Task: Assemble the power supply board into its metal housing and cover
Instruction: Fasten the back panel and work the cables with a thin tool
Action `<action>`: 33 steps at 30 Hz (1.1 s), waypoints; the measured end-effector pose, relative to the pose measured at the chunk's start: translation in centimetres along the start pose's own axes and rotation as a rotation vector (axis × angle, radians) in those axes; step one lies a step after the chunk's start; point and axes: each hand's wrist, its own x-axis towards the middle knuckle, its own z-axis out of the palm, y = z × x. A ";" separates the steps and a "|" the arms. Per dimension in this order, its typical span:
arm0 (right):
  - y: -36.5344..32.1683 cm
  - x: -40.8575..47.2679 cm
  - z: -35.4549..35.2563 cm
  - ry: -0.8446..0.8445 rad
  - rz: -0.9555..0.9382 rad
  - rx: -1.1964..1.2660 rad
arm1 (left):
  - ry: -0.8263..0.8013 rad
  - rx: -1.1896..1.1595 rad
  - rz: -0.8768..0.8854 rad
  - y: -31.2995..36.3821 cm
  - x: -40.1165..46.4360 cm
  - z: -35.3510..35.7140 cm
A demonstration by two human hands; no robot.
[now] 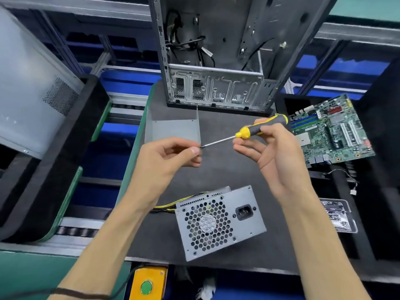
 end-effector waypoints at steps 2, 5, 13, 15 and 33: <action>-0.3 -1.0 -0.1 -0.009 -0.028 -0.004 | -0.014 -0.029 0.006 0.4 -0.6 0.3; -0.6 -2.3 -0.3 -0.034 -0.069 -0.008 | -0.043 -0.050 0.000 1.0 -1.5 0.5; -0.7 -4.7 -0.5 -0.046 -0.111 -0.046 | -0.081 0.055 0.011 2.2 -3.6 1.0; -0.7 -5.3 -0.7 -0.052 -0.126 -0.080 | -0.114 0.107 0.023 2.3 -4.3 1.0; 0.2 -8.2 -4.3 0.078 -0.143 0.009 | 0.000 0.567 0.088 0.9 -5.8 2.9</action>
